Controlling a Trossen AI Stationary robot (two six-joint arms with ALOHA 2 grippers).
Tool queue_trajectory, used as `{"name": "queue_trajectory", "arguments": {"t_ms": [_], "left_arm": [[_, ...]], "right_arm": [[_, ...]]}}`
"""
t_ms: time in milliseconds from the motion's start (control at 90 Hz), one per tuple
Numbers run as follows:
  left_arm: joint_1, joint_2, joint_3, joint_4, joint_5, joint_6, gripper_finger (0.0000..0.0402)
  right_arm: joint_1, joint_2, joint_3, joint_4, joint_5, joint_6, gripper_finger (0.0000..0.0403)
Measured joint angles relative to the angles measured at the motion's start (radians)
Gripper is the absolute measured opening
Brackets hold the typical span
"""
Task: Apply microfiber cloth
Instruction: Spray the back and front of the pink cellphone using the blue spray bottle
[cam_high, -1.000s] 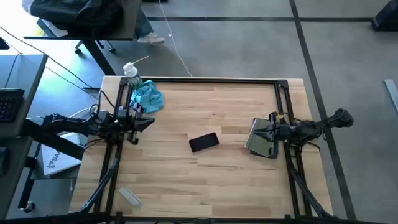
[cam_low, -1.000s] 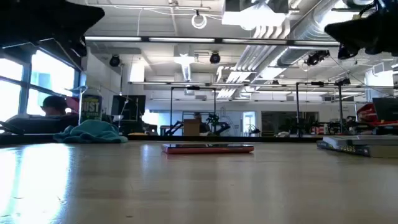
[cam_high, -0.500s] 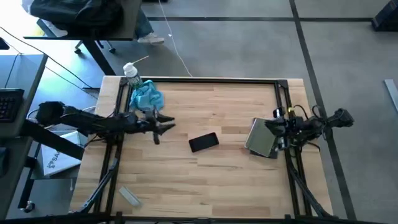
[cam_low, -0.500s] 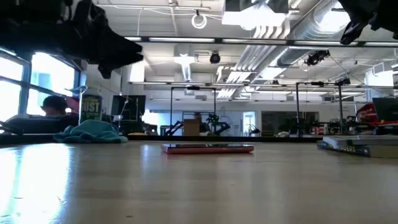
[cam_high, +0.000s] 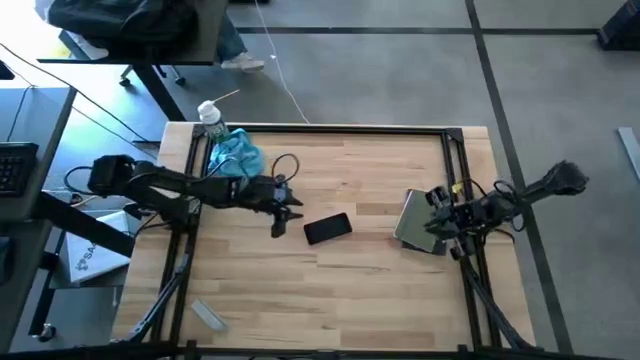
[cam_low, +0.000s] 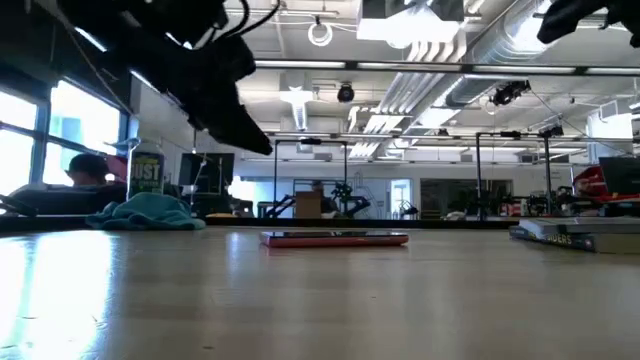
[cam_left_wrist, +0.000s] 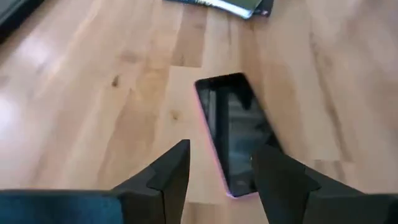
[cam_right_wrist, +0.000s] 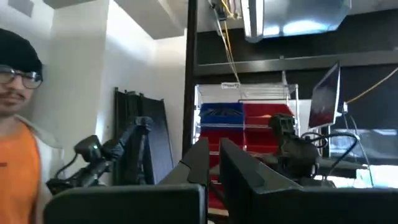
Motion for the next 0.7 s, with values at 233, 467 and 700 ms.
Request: {"name": "queue_trajectory", "arguments": {"t_ms": [233,467,700], "left_arm": [[0.098,0.113,0.024,0.012,0.102,0.087,0.0135],[0.110,0.278,0.022,0.155,0.115,0.168,0.0135],[0.070,0.378,0.023,0.200,0.118,0.255,0.0135]], "right_arm": [[0.000,0.289,0.071,0.100,0.053,0.003,0.0007],[-0.001,0.490,0.182,0.090,0.082,-0.041,0.0007],[-0.013,0.662,0.375,-0.342,0.478,0.065,0.0007]]}}
